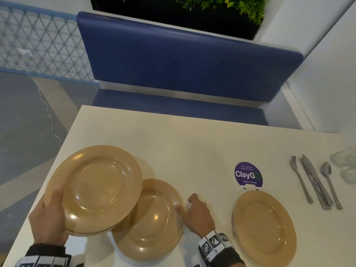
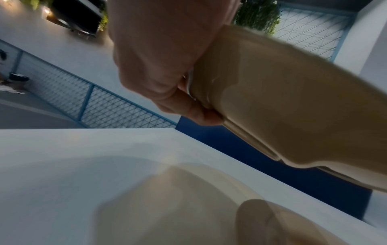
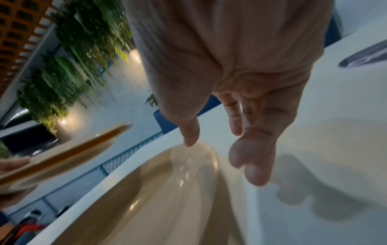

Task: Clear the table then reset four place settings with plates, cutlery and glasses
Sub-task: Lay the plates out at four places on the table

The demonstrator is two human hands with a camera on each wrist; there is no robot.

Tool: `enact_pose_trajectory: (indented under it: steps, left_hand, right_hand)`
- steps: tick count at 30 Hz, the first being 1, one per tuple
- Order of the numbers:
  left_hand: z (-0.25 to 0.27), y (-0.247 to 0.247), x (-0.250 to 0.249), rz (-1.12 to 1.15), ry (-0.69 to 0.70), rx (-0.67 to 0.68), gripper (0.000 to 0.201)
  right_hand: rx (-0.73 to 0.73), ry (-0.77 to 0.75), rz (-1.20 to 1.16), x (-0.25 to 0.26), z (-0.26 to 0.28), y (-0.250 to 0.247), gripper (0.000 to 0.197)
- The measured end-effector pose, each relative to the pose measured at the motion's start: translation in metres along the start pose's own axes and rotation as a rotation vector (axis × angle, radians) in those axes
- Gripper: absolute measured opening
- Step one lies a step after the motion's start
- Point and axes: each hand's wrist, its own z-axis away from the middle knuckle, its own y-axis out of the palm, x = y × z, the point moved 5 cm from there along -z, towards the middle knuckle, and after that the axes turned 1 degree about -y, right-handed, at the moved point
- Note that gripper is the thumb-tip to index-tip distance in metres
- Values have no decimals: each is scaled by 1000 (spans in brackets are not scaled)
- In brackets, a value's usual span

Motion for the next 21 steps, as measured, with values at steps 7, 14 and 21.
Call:
enact_pose_trajectory:
  steps: [7, 14, 21]
  left_hand:
    - [66, 83, -48, -65, 175, 318, 22]
    - [130, 171, -17, -78, 85, 433, 30]
    - [155, 188, -13, -221, 118, 319, 29]
  right_hand:
    - [-194, -186, -307, 31, 7, -108, 47]
    - [-179, -166, -271, 10, -6, -128, 46]
    - [-381, -7, -361, -103, -72, -239, 26]
